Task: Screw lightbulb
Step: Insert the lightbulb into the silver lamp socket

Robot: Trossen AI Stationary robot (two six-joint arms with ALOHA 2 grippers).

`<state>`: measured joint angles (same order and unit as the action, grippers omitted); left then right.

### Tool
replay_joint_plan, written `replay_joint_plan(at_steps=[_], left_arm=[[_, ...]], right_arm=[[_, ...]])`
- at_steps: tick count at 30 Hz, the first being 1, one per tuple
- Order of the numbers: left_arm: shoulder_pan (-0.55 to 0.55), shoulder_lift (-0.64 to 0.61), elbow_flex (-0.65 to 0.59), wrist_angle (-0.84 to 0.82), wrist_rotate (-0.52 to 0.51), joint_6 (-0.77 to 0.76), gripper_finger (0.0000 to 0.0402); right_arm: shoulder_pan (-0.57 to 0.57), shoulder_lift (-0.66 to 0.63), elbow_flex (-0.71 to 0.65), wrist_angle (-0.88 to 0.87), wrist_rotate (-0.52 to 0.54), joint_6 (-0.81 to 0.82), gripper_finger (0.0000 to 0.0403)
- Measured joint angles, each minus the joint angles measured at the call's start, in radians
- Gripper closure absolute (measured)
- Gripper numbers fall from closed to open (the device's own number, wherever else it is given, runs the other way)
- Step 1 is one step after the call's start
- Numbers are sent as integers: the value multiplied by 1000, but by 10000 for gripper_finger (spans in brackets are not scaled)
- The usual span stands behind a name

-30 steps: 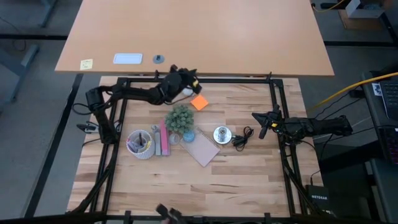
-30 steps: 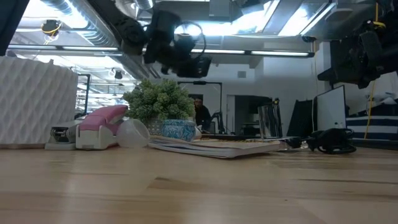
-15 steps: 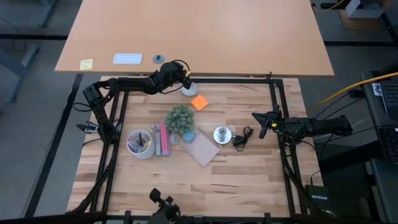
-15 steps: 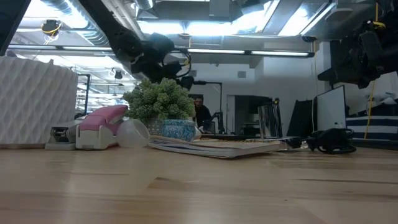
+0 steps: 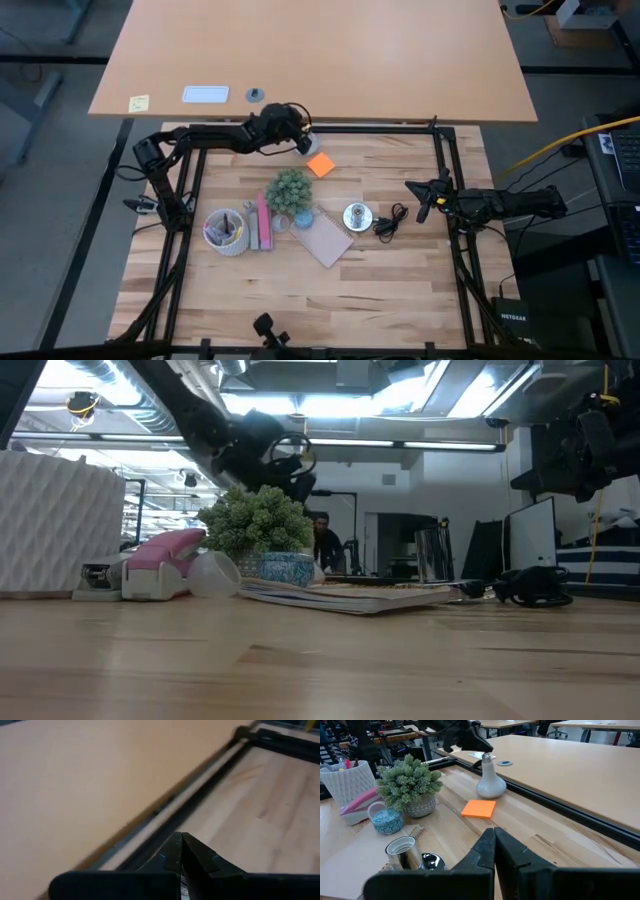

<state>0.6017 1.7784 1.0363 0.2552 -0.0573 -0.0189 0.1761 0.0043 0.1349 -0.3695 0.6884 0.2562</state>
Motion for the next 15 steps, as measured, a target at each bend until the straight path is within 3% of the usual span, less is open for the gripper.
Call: replay_joint_plan(at_steps=[6, 11, 15], left_arm=[[-61, 4, -5, -75, 120, 1, 401], [-132, 4, -5, -170, 128, 0, 402], [-182, 8, -8, -122, 125, 2, 401]], right_arm=[[0, 0, 0, 0, 0, 0, 397], [0, 0, 0, 0, 0, 0, 397], [0, 0, 0, 0, 0, 0, 397]])
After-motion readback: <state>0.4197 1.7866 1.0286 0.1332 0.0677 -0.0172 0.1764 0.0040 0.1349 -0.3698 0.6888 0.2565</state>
